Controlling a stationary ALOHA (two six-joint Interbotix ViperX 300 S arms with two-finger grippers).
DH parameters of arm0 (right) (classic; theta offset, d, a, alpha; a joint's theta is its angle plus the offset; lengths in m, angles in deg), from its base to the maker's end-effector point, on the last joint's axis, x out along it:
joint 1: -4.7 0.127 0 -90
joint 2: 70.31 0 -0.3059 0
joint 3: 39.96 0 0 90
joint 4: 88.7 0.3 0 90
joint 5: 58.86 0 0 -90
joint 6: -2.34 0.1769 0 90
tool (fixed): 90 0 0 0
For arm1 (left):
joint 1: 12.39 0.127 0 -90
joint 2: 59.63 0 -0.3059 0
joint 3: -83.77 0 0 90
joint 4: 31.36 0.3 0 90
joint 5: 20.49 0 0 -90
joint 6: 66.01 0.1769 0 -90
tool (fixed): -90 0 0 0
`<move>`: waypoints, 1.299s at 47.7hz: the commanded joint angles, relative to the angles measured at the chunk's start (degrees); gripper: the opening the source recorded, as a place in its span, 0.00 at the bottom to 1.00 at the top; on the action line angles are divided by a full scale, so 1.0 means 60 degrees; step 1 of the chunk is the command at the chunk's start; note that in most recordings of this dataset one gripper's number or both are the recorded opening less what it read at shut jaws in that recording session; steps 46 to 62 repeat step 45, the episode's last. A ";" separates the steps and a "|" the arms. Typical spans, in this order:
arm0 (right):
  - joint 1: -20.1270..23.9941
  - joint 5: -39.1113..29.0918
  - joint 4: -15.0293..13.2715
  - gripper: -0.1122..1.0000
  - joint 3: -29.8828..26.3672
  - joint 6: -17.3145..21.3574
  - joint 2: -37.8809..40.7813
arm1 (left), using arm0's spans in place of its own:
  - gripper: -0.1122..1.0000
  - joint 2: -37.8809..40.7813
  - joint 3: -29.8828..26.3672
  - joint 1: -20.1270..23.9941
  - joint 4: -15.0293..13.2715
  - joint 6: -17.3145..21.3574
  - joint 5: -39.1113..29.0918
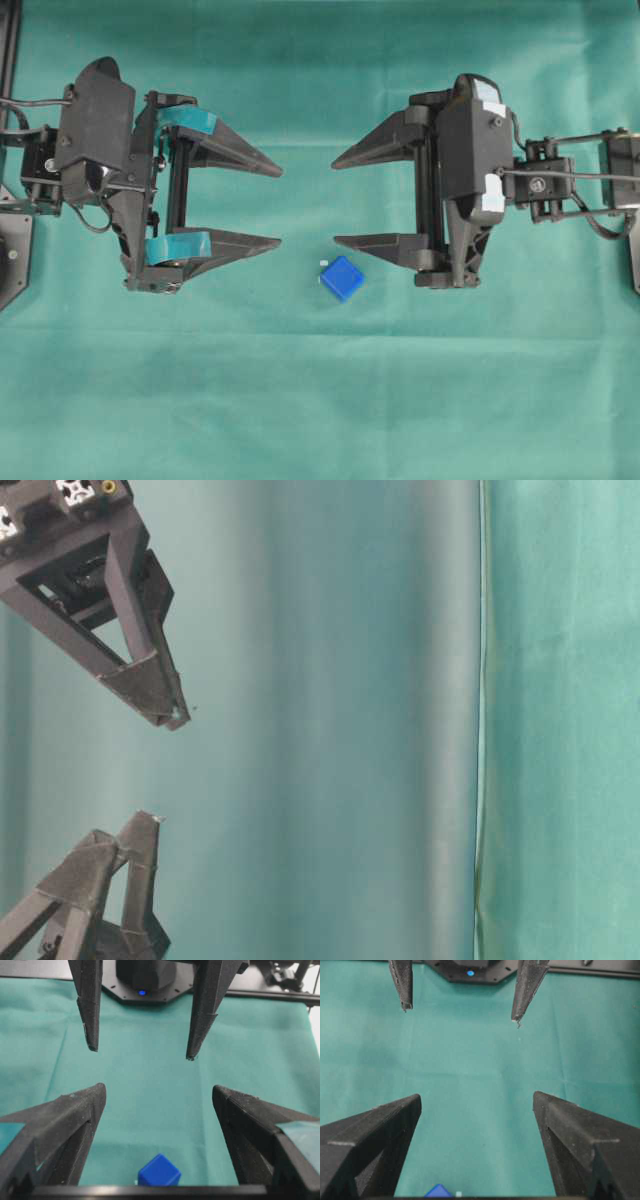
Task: Handover the blue block to the right arm after grasping it with the left arm, then place it in the designated position.
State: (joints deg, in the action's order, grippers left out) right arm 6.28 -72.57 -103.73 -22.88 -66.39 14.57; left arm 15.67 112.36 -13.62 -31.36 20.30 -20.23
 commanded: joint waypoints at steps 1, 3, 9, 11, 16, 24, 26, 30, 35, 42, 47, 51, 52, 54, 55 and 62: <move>0.0000 0.0073 -0.0015 0.89 -0.0161 0.0015 -0.0278 | 1.00 -0.0117 -0.0132 -0.0029 0.0015 -0.0015 0.0044; 0.0000 0.0088 -0.0015 0.89 -0.0132 0.0029 -0.0337 | 1.00 -0.0117 -0.0132 -0.0029 0.0015 -0.0015 0.0044; -0.0044 0.0352 -0.0015 0.89 0.0117 0.0059 -0.0674 | 1.00 -0.0117 -0.0132 -0.0029 0.0015 -0.0015 0.0044; -0.0088 0.0513 -0.0015 0.89 0.0234 0.0088 -0.0835 | 1.00 -0.0117 -0.0132 -0.0029 0.0015 -0.0015 0.0044; -0.0176 0.0703 -0.0015 0.89 0.0483 0.0132 -0.1128 | 1.00 -0.0117 -0.0117 -0.0029 0.0015 -0.0015 0.0044; -0.0220 0.0967 -0.0015 0.89 0.0776 0.0132 -0.1509 | 1.00 -0.0146 -0.0117 -0.0029 0.0015 0.0000 0.0044; -0.0234 0.1011 -0.0015 0.89 0.0820 0.0132 -0.1553 | 1.00 -0.0117 -0.0117 -0.0029 0.0015 0.0000 0.0044; -0.0264 0.1084 -0.0015 0.89 0.0894 0.0132 -0.1611 | 1.00 -0.0117 -0.0103 -0.0029 0.0015 0.0000 0.0044; -0.0308 0.1143 -0.0015 0.89 0.0938 0.0132 -0.1597 | 1.00 -0.0146 -0.0103 -0.0029 0.0015 0.0000 0.0044; -0.0352 0.1216 -0.0015 0.89 0.0952 0.0132 -0.1597 | 1.00 -0.0146 -0.0103 -0.0029 0.0015 0.0000 0.0044; -0.0352 0.1230 -0.0015 0.89 0.0967 0.0132 -0.1597 | 1.00 -0.0146 -0.0103 -0.0029 0.0015 0.0000 0.0044; -0.0352 0.1230 -0.0015 0.89 0.0967 0.0132 -0.1597 | 1.00 -0.0146 -0.0103 -0.0029 0.0015 0.0000 0.0044; -0.0352 0.1230 -0.0015 0.89 0.0967 0.0132 -0.1597 | 1.00 -0.0146 -0.0103 -0.0029 0.0015 0.0000 0.0044; -0.0352 0.1230 -0.0015 0.89 0.0967 0.0132 -0.1597 | 1.00 -0.0146 -0.0103 -0.0029 0.0015 0.0000 0.0044; -0.0352 0.1230 -0.0015 0.89 0.0967 0.0132 -0.1597 | 1.00 -0.0146 -0.0103 -0.0029 0.0015 0.0000 0.0044; -0.0352 0.1230 -0.0015 0.89 0.0967 0.0132 -0.1597 | 1.00 -0.0146 -0.0103 -0.0029 0.0015 0.0000 0.0044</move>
